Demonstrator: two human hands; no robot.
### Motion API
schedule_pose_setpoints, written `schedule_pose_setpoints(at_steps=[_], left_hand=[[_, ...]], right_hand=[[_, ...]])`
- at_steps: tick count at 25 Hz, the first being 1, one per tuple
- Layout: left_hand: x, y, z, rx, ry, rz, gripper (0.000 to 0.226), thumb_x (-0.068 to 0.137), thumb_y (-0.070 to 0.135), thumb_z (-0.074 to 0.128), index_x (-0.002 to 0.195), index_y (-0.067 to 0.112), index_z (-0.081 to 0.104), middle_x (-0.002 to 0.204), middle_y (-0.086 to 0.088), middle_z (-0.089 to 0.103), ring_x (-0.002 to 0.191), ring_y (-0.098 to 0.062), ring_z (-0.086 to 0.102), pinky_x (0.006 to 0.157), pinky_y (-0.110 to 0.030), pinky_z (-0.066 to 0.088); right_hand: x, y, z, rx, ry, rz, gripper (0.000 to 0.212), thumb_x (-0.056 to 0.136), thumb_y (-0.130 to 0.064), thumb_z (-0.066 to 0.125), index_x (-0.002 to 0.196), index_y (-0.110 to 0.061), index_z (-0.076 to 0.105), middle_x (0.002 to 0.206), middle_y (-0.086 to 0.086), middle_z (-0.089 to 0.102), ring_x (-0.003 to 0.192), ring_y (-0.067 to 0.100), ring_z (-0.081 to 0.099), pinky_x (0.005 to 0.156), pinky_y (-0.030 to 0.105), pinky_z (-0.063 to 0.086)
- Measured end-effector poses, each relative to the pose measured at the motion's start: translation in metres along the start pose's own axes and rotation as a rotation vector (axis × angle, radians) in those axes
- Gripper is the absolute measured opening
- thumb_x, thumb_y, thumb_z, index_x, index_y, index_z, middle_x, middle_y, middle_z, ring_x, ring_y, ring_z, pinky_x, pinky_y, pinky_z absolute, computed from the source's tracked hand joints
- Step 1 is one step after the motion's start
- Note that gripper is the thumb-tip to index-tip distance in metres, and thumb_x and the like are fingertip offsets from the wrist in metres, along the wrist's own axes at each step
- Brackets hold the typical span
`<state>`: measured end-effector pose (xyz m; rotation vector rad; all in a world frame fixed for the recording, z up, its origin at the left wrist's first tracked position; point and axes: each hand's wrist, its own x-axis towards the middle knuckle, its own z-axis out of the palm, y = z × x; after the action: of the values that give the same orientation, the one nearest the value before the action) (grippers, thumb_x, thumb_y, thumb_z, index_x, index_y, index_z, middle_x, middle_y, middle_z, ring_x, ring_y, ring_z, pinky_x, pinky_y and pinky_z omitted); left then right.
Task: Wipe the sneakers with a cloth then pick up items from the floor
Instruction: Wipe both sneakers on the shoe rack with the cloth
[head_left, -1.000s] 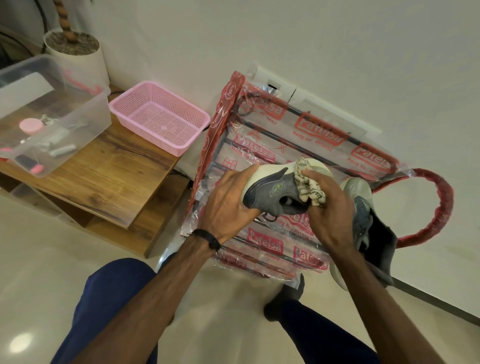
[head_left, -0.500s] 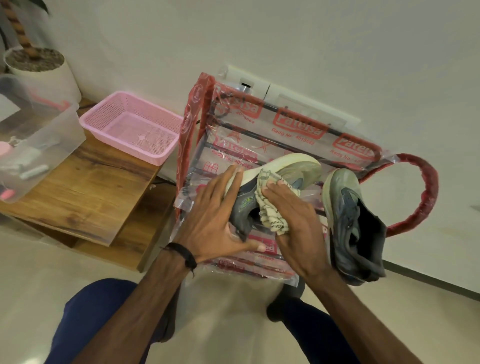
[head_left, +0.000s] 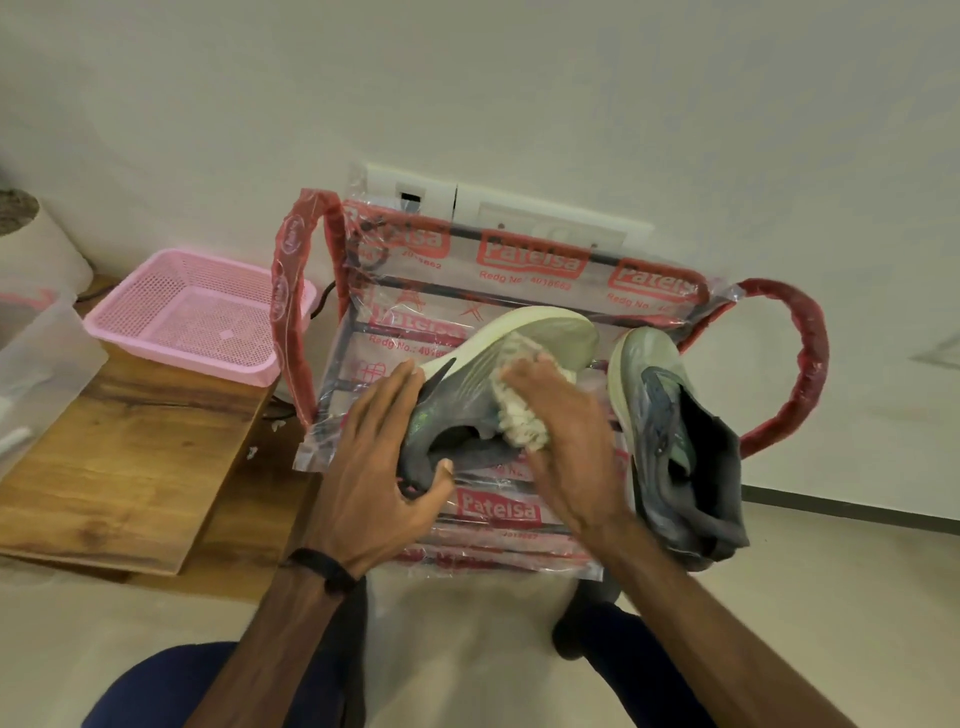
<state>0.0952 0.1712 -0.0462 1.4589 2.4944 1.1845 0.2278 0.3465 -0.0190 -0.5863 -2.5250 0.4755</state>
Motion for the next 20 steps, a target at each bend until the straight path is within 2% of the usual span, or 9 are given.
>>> schedule_pose_setpoints(at_steps=[2, 4, 8, 9, 12, 13, 17, 18, 20], left_hand=[[0.002, -0.005, -0.003, -0.053, -0.032, -0.031, 0.091, 0.083, 0.053, 0.055, 0.16, 0.021, 0.019, 0.166, 0.007, 0.019, 0.152, -0.013, 0.016, 0.12, -0.041, 0.021], [0.004, -0.007, -0.005, -0.076, -0.063, -0.025, 0.091, 0.081, 0.051, 0.055, 0.159, 0.023, 0.019, 0.165, 0.009, 0.019, 0.152, -0.01, 0.015, 0.119, -0.039, 0.021], [0.008, -0.007, -0.004, -0.092, -0.054, -0.016, 0.09, 0.082, 0.047, 0.057, 0.16, 0.026, 0.018, 0.165, 0.013, 0.017, 0.152, -0.008, 0.013, 0.119, -0.035, 0.018], [0.008, -0.009, -0.003, -0.108, -0.052, -0.028, 0.09, 0.082, 0.047, 0.058, 0.159, 0.026, 0.018, 0.165, 0.013, 0.018, 0.152, -0.008, 0.014, 0.119, -0.036, 0.019], [0.006, -0.014, -0.005, -0.121, -0.072, -0.029, 0.091, 0.082, 0.045, 0.063, 0.16, 0.025, 0.018, 0.165, 0.012, 0.018, 0.153, -0.01, 0.014, 0.12, -0.041, 0.023], [0.006, -0.013, -0.004, -0.113, -0.079, -0.026, 0.091, 0.083, 0.045, 0.062, 0.16, 0.026, 0.017, 0.165, 0.013, 0.017, 0.153, -0.01, 0.014, 0.12, -0.042, 0.024], [0.006, -0.009, -0.003, -0.104, -0.04, -0.059, 0.087, 0.083, 0.048, 0.055, 0.16, 0.029, 0.017, 0.164, 0.015, 0.019, 0.151, -0.01, 0.018, 0.119, -0.04, 0.024], [0.006, -0.009, -0.003, -0.108, -0.03, -0.068, 0.087, 0.083, 0.049, 0.054, 0.16, 0.028, 0.018, 0.164, 0.014, 0.02, 0.15, -0.01, 0.019, 0.119, -0.04, 0.025], [0.004, -0.012, -0.004, -0.118, -0.025, -0.083, 0.086, 0.083, 0.05, 0.052, 0.159, 0.026, 0.021, 0.163, 0.012, 0.023, 0.149, -0.011, 0.022, 0.118, -0.042, 0.028]], right_hand=[[-0.02, -0.019, 0.001, -0.014, -0.108, -0.249, 0.066, 0.083, -0.016, 0.079, 0.142, -0.027, 0.052, 0.15, -0.006, 0.049, 0.148, 0.012, 0.032, 0.116, 0.047, 0.031], [-0.013, -0.012, -0.005, -0.077, -0.132, -0.346, 0.067, 0.081, -0.017, 0.079, 0.141, -0.025, 0.053, 0.149, -0.004, 0.05, 0.147, 0.014, 0.034, 0.114, 0.048, 0.034], [0.012, -0.002, -0.004, -0.003, 0.049, 0.064, 0.073, 0.074, 0.007, 0.072, 0.139, -0.024, 0.058, 0.147, -0.004, 0.054, 0.145, 0.015, 0.037, 0.111, 0.054, 0.038], [0.007, -0.014, 0.002, 0.02, 0.024, 0.025, 0.07, 0.078, 0.003, 0.073, 0.14, -0.025, 0.057, 0.148, -0.004, 0.052, 0.146, 0.014, 0.035, 0.114, 0.053, 0.035], [-0.012, -0.032, 0.008, -0.045, -0.146, -0.35, 0.067, 0.081, -0.014, 0.078, 0.142, -0.025, 0.052, 0.151, -0.004, 0.049, 0.149, 0.014, 0.029, 0.12, 0.044, 0.023], [-0.006, -0.023, 0.003, -0.081, -0.14, -0.378, 0.07, 0.079, -0.013, 0.08, 0.142, -0.025, 0.052, 0.151, -0.004, 0.049, 0.149, 0.015, 0.03, 0.119, 0.044, 0.024], [0.014, -0.006, -0.001, -0.084, 0.049, 0.072, 0.081, 0.07, 0.013, 0.073, 0.139, -0.025, 0.057, 0.147, -0.005, 0.053, 0.146, 0.015, 0.035, 0.113, 0.053, 0.037], [0.01, -0.015, 0.002, -0.088, 0.028, 0.07, 0.08, 0.07, 0.012, 0.074, 0.139, -0.025, 0.057, 0.147, -0.004, 0.053, 0.146, 0.016, 0.036, 0.113, 0.052, 0.037], [-0.005, -0.027, 0.003, -0.109, -0.097, -0.155, 0.071, 0.076, -0.001, 0.077, 0.139, -0.025, 0.055, 0.147, -0.004, 0.053, 0.146, 0.017, 0.037, 0.114, 0.048, 0.035]])
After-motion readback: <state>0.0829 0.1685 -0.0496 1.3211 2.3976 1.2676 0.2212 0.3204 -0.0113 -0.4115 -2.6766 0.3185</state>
